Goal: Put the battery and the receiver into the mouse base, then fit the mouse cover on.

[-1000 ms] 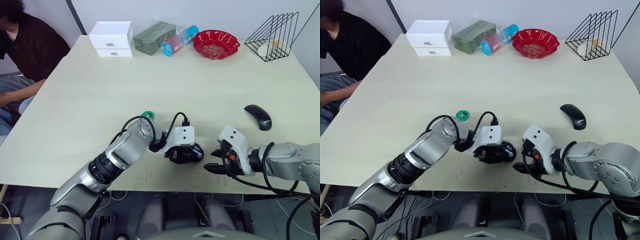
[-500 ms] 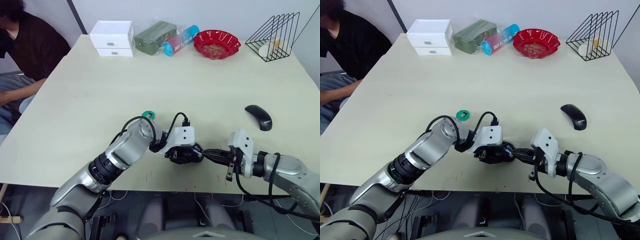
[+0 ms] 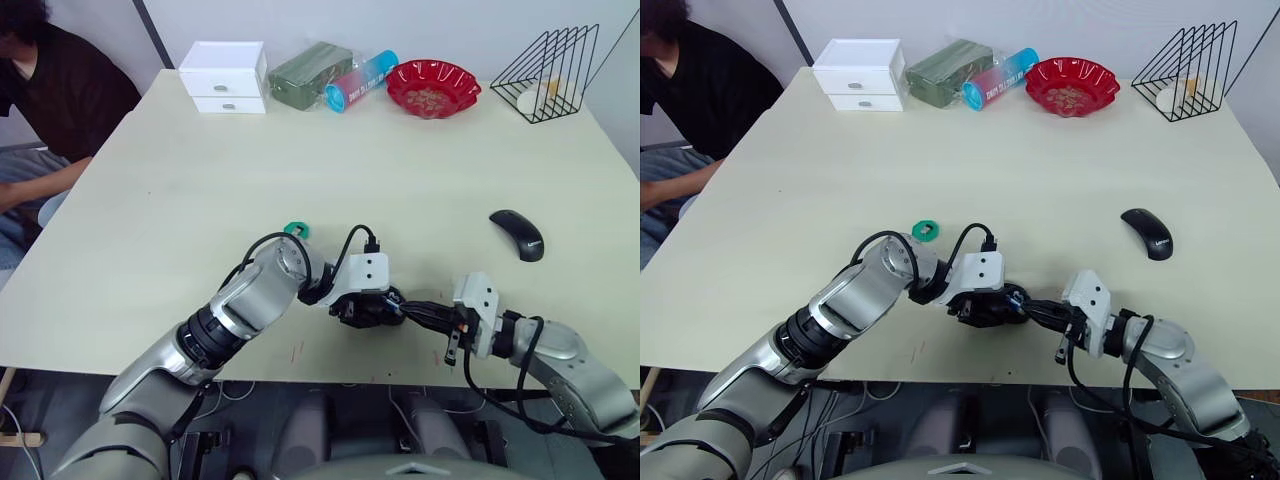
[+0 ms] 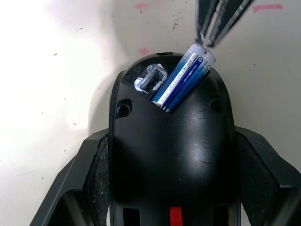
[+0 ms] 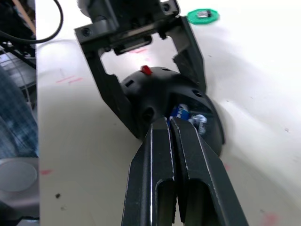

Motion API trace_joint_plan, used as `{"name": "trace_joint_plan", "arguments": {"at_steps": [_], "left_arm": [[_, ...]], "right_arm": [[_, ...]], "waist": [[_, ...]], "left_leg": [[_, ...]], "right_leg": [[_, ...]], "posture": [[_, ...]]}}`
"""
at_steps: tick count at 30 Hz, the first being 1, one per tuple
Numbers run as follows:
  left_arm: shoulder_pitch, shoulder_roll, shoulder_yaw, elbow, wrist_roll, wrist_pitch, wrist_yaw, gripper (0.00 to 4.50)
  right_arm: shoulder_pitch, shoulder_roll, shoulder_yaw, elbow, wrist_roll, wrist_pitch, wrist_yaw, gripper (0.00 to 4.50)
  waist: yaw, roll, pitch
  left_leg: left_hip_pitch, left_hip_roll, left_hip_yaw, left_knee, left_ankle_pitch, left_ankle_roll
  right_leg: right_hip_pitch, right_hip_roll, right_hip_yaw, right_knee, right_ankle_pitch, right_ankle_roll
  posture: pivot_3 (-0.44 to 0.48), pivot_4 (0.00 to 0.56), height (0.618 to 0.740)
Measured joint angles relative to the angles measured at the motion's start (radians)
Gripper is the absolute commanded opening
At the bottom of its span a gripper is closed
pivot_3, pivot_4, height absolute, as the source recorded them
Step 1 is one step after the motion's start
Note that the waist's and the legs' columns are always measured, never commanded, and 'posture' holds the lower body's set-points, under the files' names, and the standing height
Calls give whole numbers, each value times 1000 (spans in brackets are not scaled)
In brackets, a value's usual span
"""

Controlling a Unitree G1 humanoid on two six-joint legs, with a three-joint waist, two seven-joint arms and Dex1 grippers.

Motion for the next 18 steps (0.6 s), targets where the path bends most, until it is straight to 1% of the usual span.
{"name": "trace_joint_plan", "arguments": {"at_steps": [6,13,18], "left_arm": [[0,1,-1,0,1,-2,0,2908],[0,6,-2,0,1,-3,0,2908],[3,8,-4,0,3,-1,0,2908]], "right_arm": [[-16,28,5,40,-30,-4,2,80],[-30,36,21,64,-53,-21,18,80],[-54,36,41,77,-73,-16,23,80]], "waist": [[0,0,0],[-2,0,0],[-6,0,0]], "left_leg": [[0,0,0,0,0,0],[2,0,1,0,0,0],[9,0,1,-2,0,0]], "right_leg": [[0,0,0,0,0,0],[1,0,1,1,0,0],[8,0,1,0,-1,-1]], "posture": [[0,150,740],[0,150,740],[0,150,740]]}}
